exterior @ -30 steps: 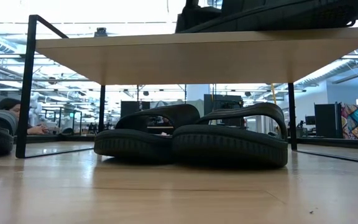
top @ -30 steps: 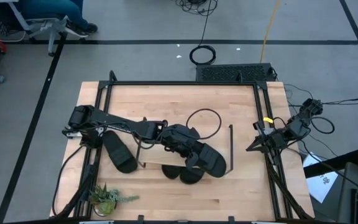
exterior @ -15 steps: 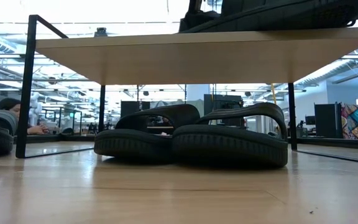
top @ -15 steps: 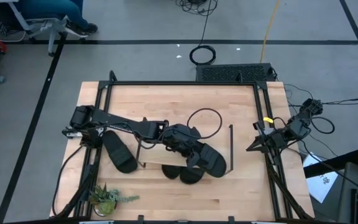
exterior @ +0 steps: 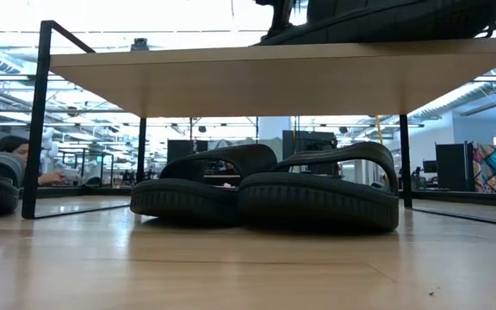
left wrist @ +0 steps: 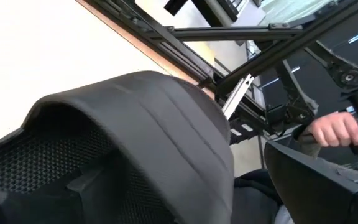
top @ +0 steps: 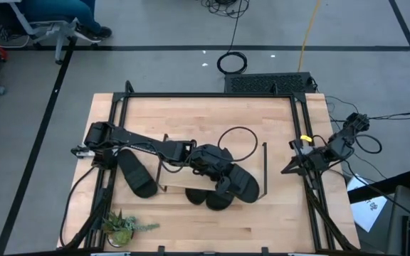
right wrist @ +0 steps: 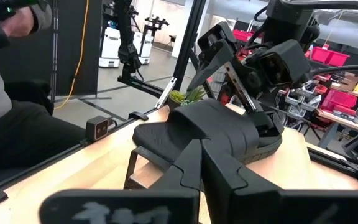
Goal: Pick and place slides into the shelf
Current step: Put the right black slipper on the shelf
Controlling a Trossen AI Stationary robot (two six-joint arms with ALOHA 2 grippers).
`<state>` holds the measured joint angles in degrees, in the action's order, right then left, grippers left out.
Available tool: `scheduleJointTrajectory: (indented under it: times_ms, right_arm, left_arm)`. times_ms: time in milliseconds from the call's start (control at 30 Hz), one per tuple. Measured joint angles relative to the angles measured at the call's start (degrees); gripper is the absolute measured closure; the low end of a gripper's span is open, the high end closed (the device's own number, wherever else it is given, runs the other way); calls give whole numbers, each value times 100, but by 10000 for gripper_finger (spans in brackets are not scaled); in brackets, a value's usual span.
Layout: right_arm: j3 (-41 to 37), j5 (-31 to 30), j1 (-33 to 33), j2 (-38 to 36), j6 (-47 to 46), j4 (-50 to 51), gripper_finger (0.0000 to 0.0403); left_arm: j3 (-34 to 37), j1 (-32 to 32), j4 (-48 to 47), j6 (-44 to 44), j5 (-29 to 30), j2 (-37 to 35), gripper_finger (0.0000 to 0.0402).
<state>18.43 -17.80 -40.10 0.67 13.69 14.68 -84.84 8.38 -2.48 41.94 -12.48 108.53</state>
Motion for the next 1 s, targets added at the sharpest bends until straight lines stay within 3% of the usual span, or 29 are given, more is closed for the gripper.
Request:
scheduleJointTrajectory:
  times_ms: [100,200,433,500,733,1000]
  right_arm:
    - [-55,-2,0,0,48,-70,403]
    - [-113,-4,0,0,101,-270,403]
    - [-140,-4,0,0,199,-436,403]
    - [-140,-4,0,0,195,-456,403]
    - [-140,-4,0,0,159,-463,403]
    - [-144,0,-1,2,96,-486,403]
  left_arm:
    - [0,1,-57,-126,2,2,67]
    - [0,0,-55,-276,2,2,126]
    - [0,-7,-18,-605,-313,2,344]
    - [-2,-4,9,-793,-500,-3,383]
    - [-101,-61,-445,-1171,-1414,-83,396]
    - [-1952,-83,-3810,-2656,-1452,-175,399]
